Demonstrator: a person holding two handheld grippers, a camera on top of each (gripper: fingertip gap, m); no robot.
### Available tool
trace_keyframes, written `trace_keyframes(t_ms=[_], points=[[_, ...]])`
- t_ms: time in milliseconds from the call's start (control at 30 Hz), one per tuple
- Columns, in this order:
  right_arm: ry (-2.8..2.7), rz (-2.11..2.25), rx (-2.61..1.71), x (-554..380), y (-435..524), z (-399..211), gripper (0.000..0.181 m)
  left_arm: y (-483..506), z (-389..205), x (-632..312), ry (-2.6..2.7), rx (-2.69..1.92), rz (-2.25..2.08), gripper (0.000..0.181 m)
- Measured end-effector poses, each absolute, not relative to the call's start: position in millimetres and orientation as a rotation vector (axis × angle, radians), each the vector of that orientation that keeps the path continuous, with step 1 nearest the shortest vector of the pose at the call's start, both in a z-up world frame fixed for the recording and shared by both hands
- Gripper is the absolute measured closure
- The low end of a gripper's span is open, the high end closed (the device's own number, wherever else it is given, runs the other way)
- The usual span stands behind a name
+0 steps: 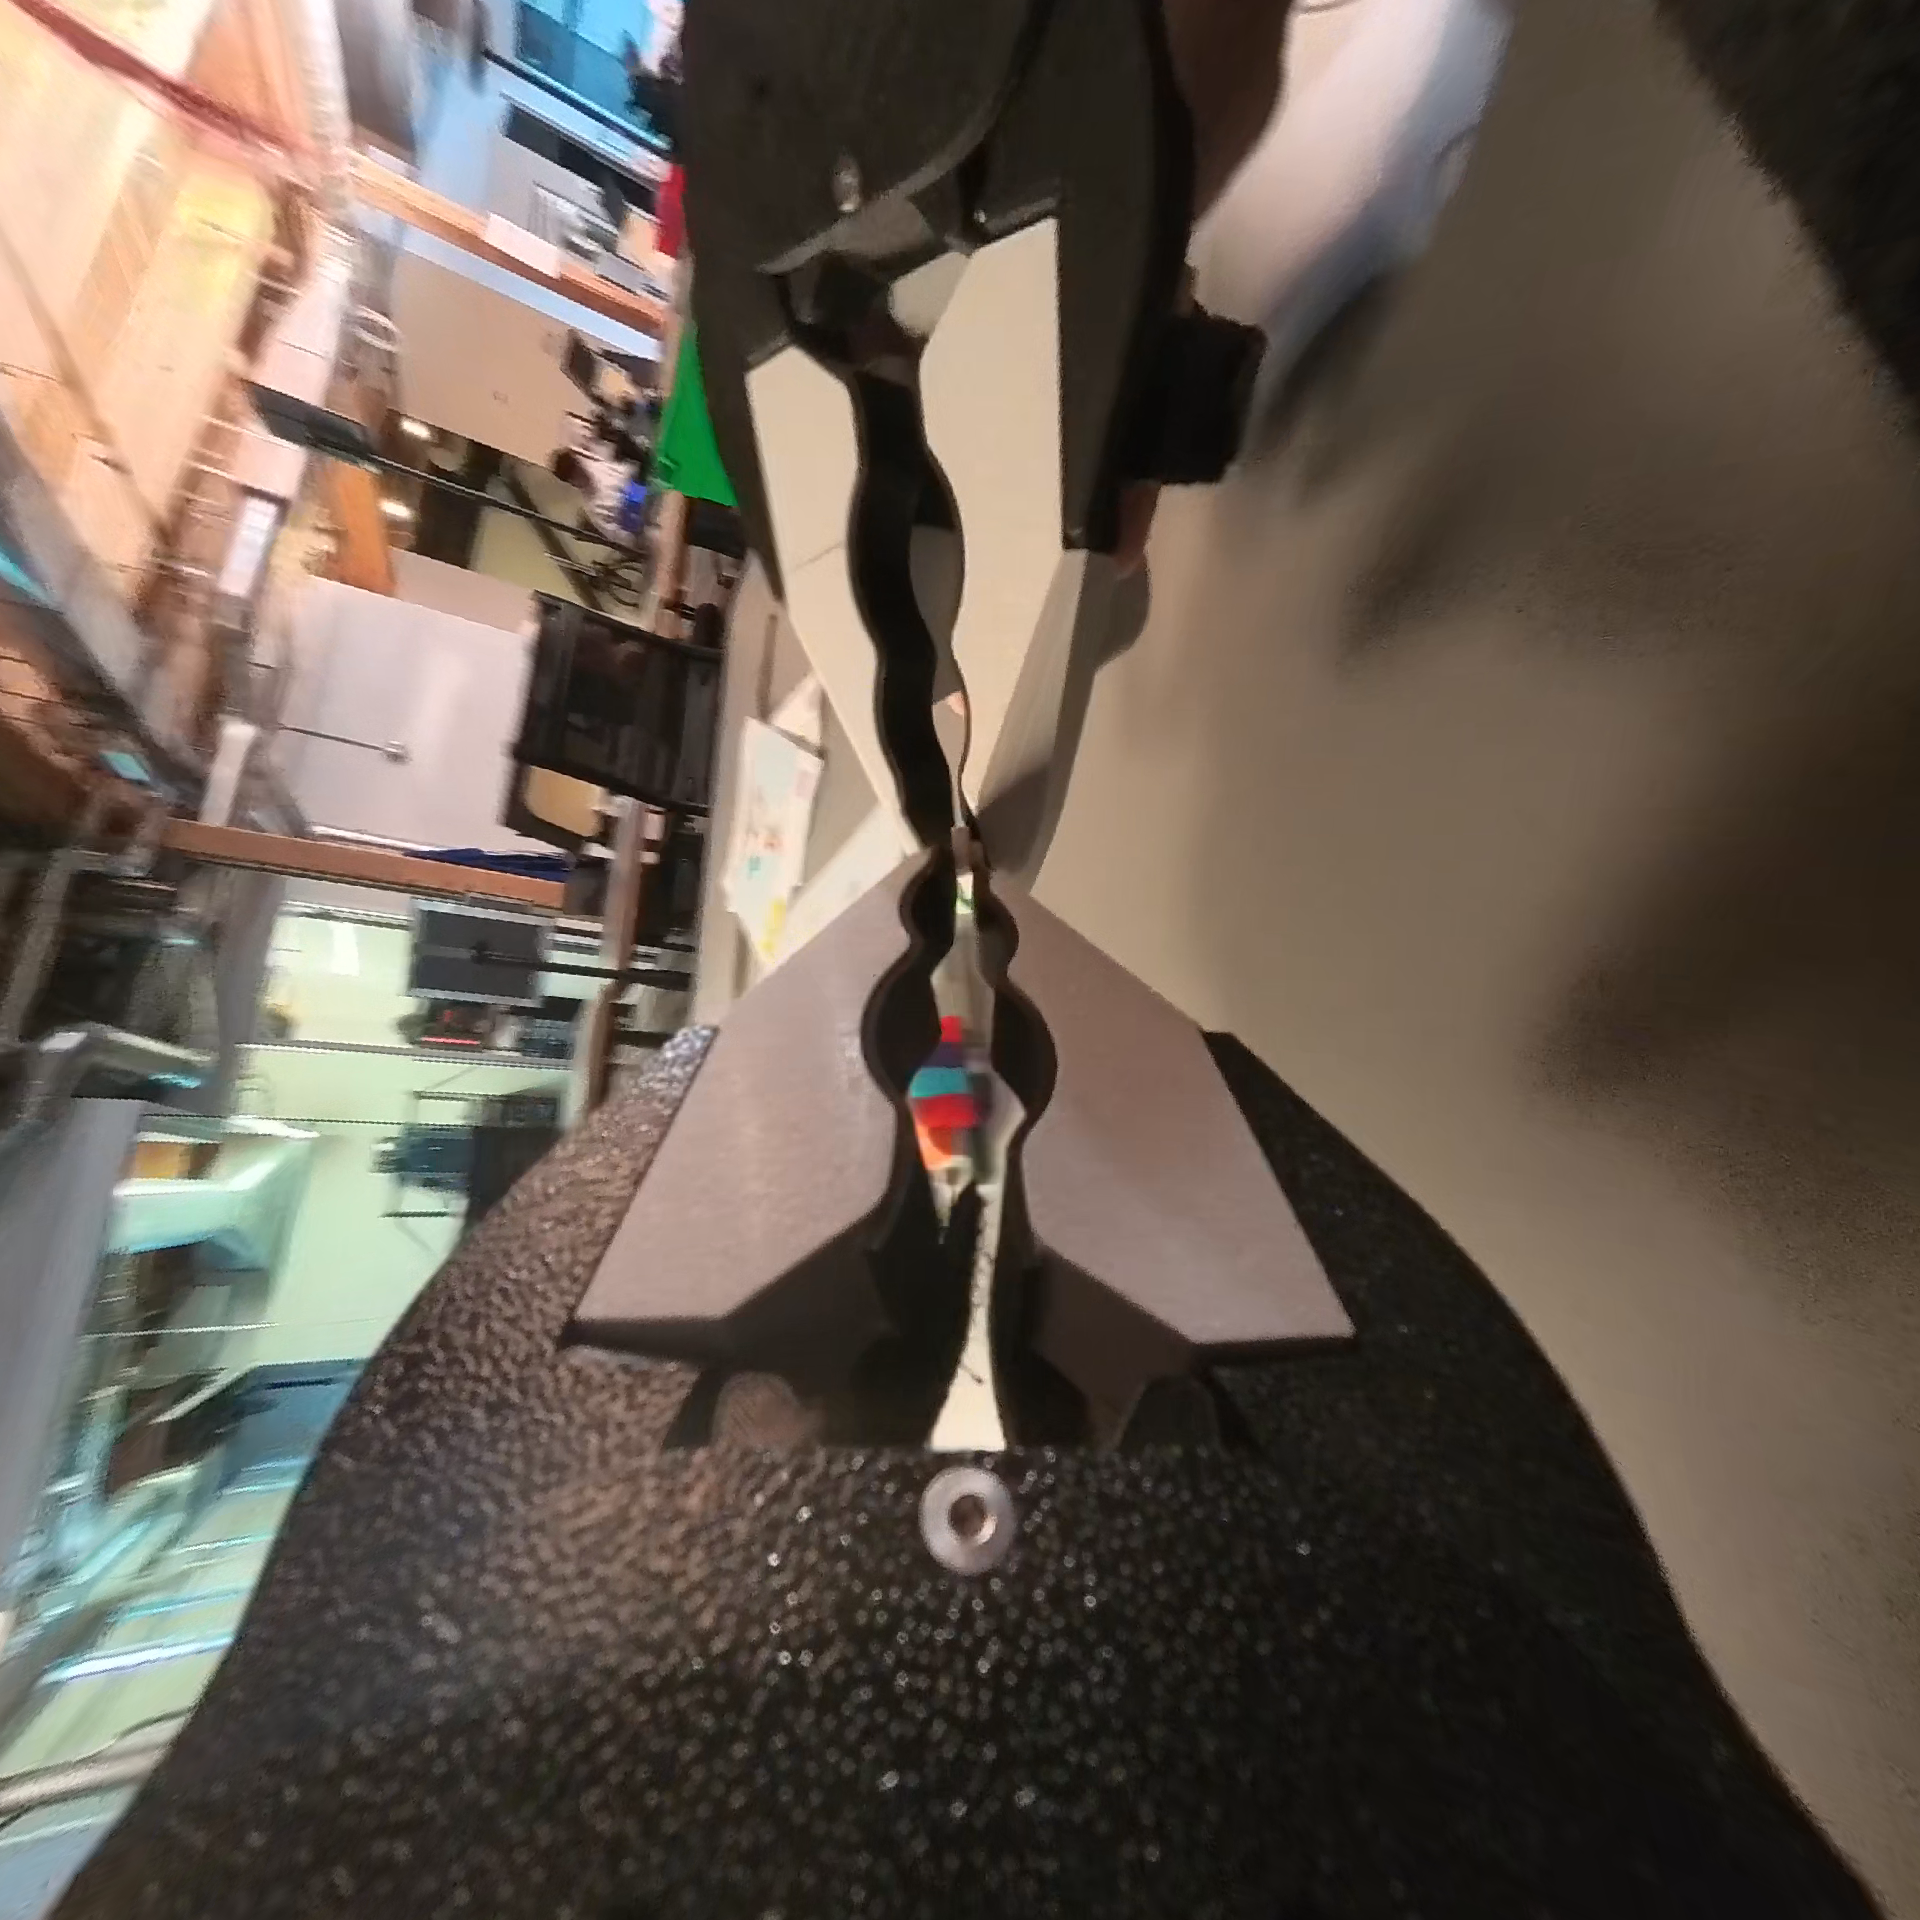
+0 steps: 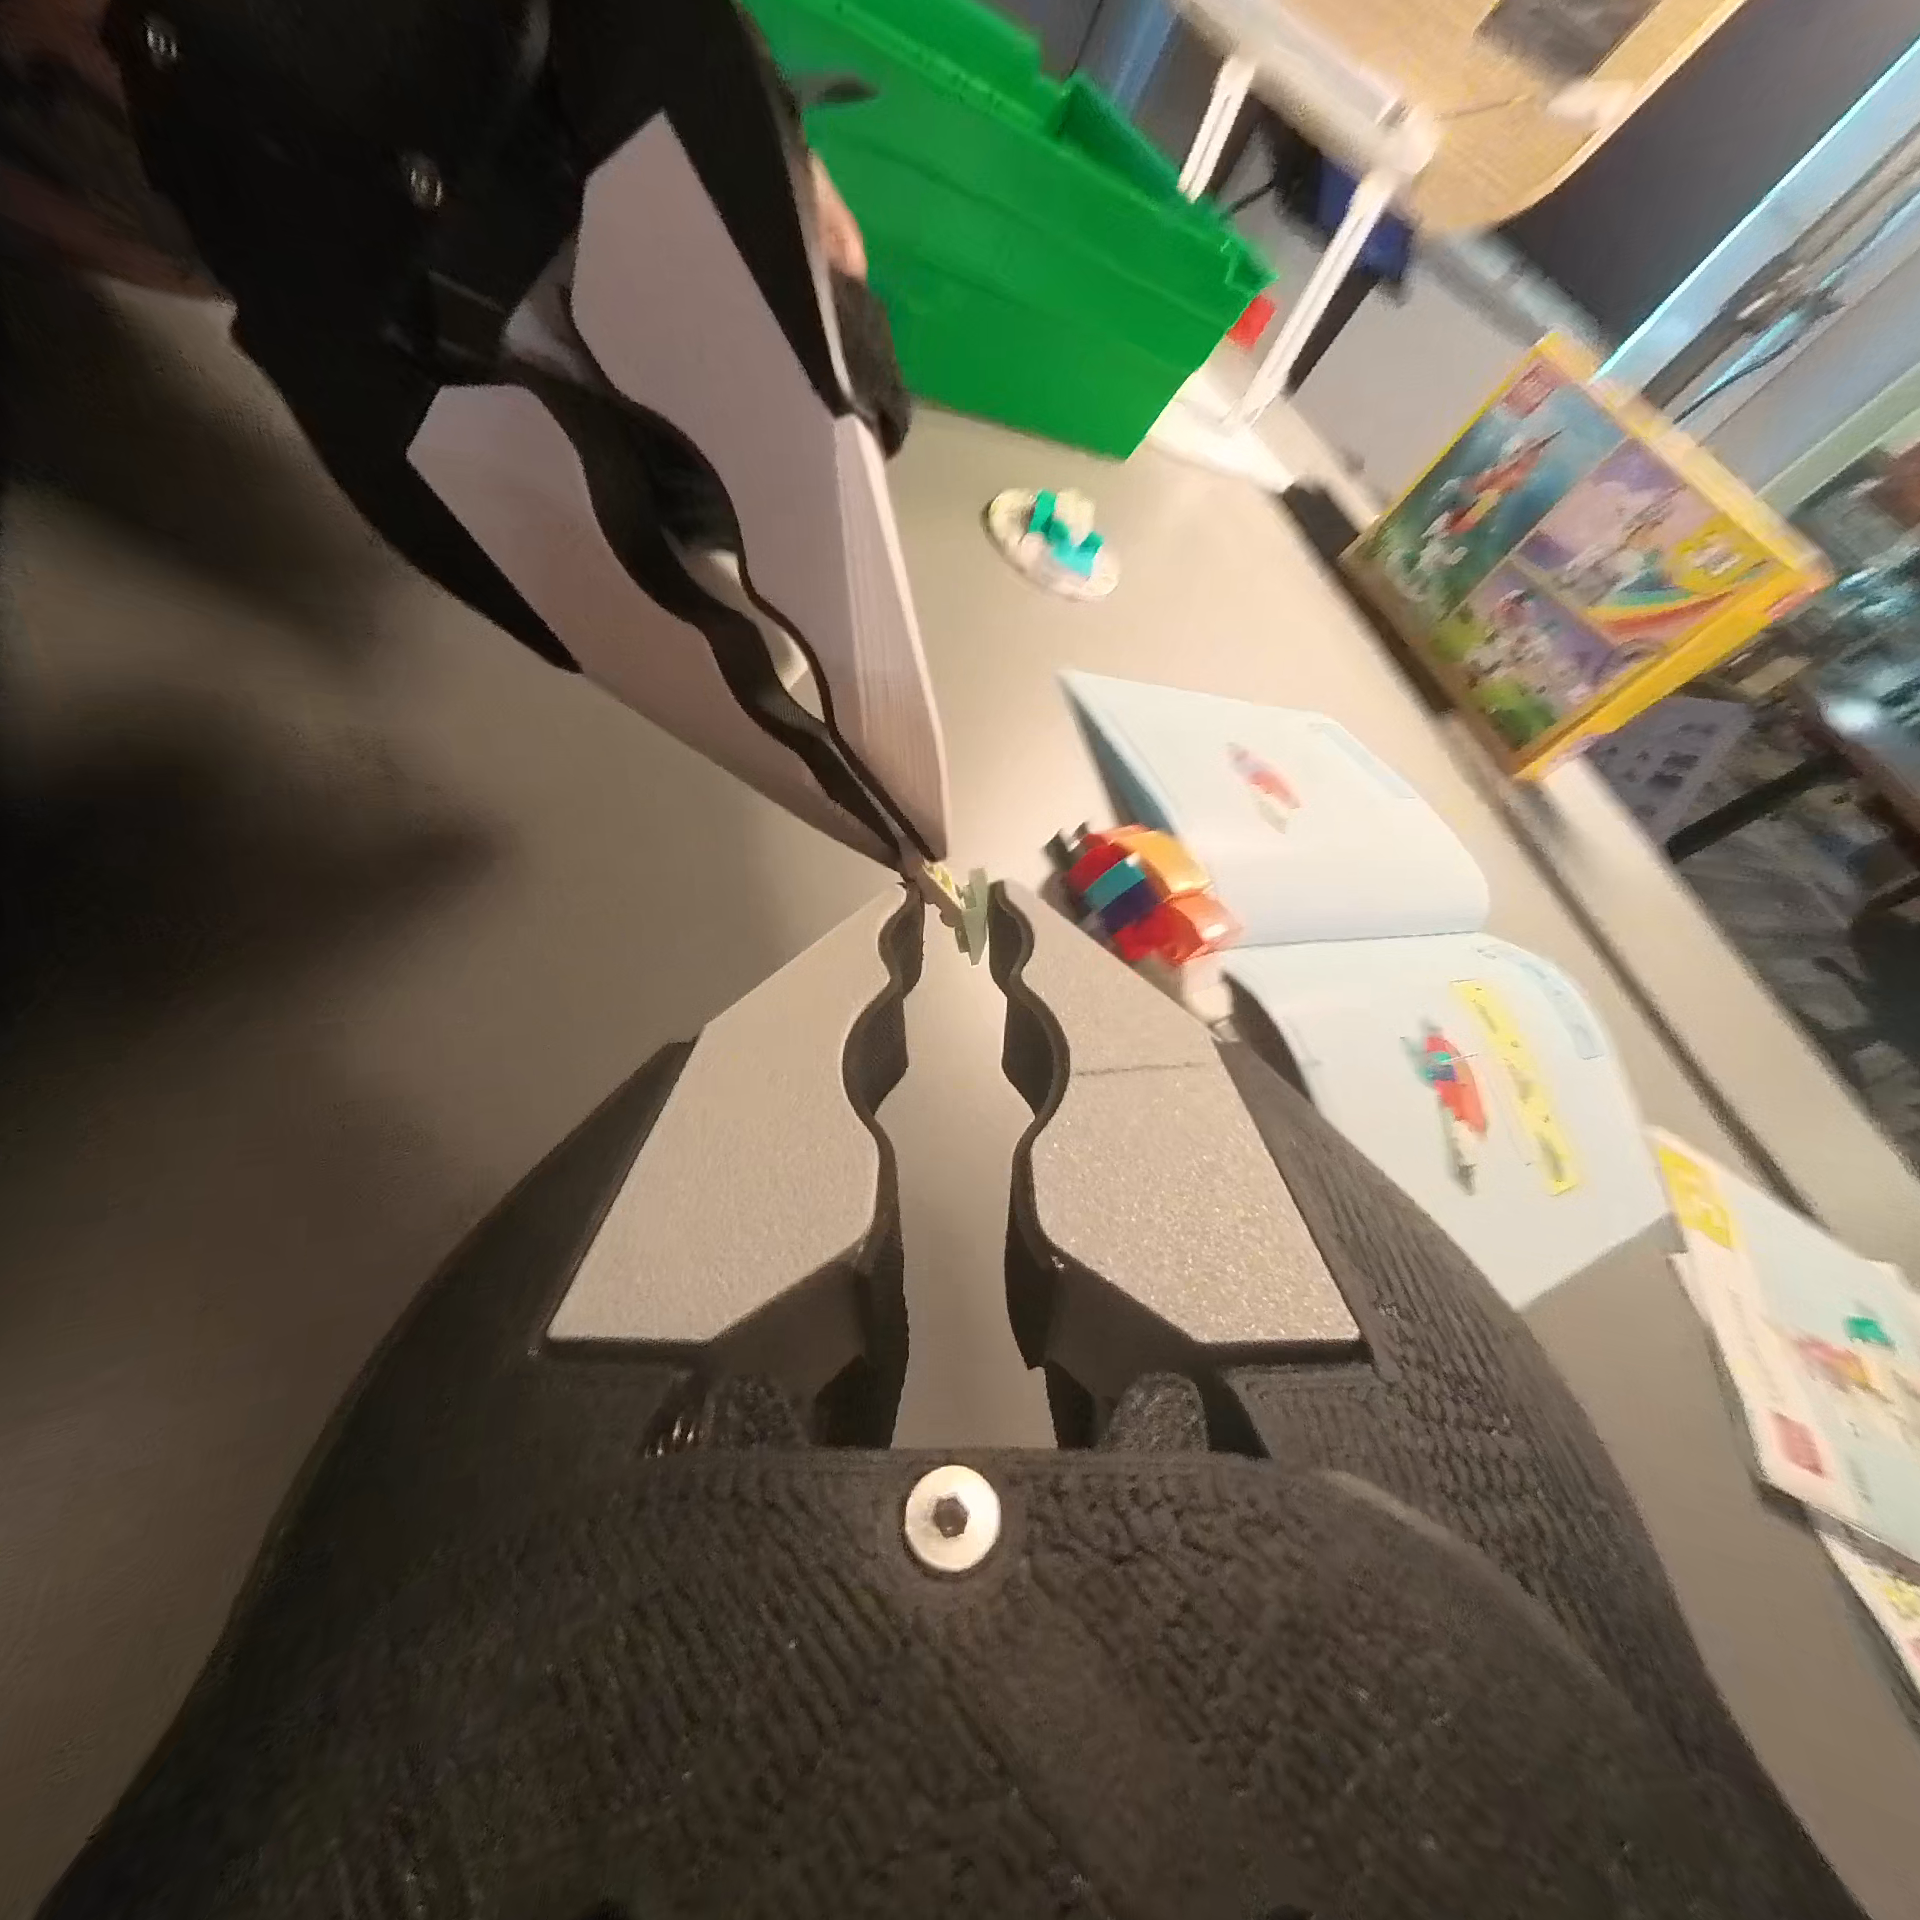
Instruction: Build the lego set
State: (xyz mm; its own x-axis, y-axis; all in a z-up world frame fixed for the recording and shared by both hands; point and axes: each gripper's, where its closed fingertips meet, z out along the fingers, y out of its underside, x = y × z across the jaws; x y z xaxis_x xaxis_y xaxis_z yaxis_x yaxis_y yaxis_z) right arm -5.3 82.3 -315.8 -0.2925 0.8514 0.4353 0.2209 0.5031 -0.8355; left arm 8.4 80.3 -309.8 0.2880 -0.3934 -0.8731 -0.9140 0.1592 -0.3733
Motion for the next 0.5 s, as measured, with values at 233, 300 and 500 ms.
trace_keyframes(t_ms=[233,300,500], points=[[-2.082,0.856,-1.125,2,73,-355,0.17,73,-345,12,1.319,-1.703,0.291,0.179],[-2.112,0.856,-1.149,4,72,-359,0.171,72,-348,13,1.307,-1.75,0.219,0.179],[-2.115,0.883,-1.192,4,72,-360,0.171,73,-349,13,1.228,-1.88,0.038,0.179]])
